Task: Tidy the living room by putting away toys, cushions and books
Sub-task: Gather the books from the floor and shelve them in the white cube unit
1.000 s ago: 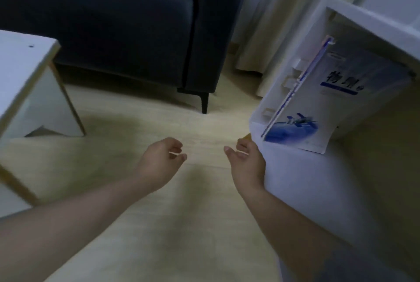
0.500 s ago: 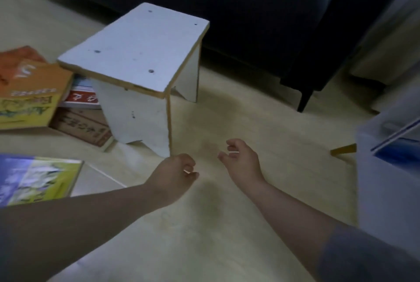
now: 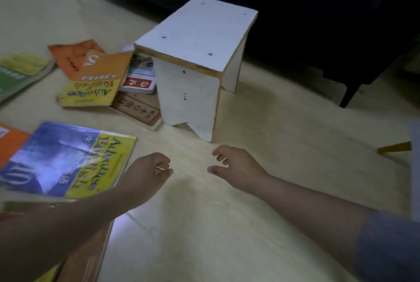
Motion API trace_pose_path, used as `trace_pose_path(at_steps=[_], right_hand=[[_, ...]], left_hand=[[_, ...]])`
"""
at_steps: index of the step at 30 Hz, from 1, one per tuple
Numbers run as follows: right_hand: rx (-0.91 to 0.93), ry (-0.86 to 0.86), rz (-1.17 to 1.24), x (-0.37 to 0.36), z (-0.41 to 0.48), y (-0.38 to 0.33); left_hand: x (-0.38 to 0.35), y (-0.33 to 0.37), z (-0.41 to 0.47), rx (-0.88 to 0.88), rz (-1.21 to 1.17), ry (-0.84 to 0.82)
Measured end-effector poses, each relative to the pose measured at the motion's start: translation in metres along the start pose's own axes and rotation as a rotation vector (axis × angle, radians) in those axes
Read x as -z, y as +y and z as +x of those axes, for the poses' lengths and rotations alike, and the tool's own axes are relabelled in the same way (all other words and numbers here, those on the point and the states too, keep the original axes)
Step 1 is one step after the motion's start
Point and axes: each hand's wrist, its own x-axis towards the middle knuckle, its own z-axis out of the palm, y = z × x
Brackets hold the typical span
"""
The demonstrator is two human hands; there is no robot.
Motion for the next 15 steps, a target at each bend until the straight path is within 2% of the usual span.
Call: trace_pose_path(at_steps=[7,15], right_hand=[[0.125,-0.206,-0.199,-0.056,0.039,-0.079],[0.351,-0.243,-0.286,-0.118,0.081,-0.157]], left_hand=[[0.053,-0.07,-0.041,0.1,-0.027,0.096],[0.092,-0.141,-0.073,0.221,-0.023,0.196]])
